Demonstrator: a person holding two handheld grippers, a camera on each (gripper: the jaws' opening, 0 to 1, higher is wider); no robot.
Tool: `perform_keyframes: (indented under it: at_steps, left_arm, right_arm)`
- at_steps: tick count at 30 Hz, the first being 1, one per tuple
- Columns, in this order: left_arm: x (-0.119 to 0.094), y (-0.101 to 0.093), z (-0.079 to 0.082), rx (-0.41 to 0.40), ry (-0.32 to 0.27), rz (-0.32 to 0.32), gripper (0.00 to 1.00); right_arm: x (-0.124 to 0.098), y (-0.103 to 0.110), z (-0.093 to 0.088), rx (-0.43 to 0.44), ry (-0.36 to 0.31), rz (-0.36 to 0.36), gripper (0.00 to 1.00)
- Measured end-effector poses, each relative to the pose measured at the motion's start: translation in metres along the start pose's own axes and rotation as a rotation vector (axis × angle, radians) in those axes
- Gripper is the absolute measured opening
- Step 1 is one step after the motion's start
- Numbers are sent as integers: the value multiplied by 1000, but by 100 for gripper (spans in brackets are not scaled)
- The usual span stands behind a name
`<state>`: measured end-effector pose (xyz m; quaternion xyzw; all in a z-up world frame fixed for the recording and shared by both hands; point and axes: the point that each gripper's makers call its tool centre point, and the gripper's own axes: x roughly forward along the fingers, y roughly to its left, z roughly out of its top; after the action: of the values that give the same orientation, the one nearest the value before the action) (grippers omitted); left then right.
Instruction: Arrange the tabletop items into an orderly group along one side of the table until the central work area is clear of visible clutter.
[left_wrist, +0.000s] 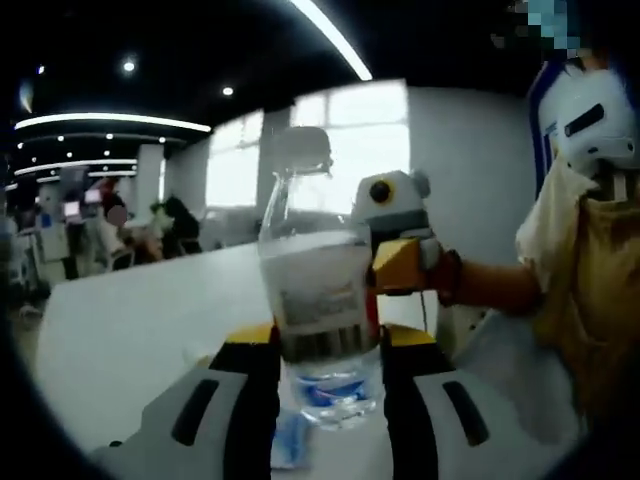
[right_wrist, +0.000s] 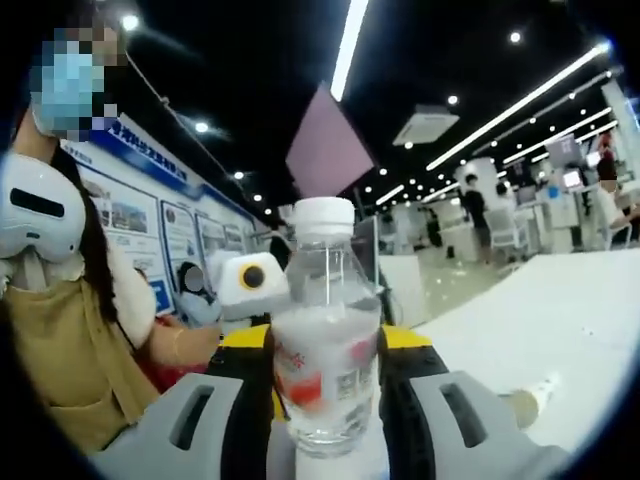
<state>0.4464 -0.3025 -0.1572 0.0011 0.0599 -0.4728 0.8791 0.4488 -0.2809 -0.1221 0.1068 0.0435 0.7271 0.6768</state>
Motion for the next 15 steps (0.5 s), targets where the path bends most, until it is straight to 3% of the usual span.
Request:
perform_keyframes:
  at_steps: [8, 15]
  left_arm:
    - [-7, -20, 5, 6, 0, -133, 37]
    - [-8, -32, -1, 18, 36, -212, 37]
  right_arm:
    - [-5, 20, 6, 30, -22, 120, 38]
    - [-4, 32, 5, 26, -17, 176, 38]
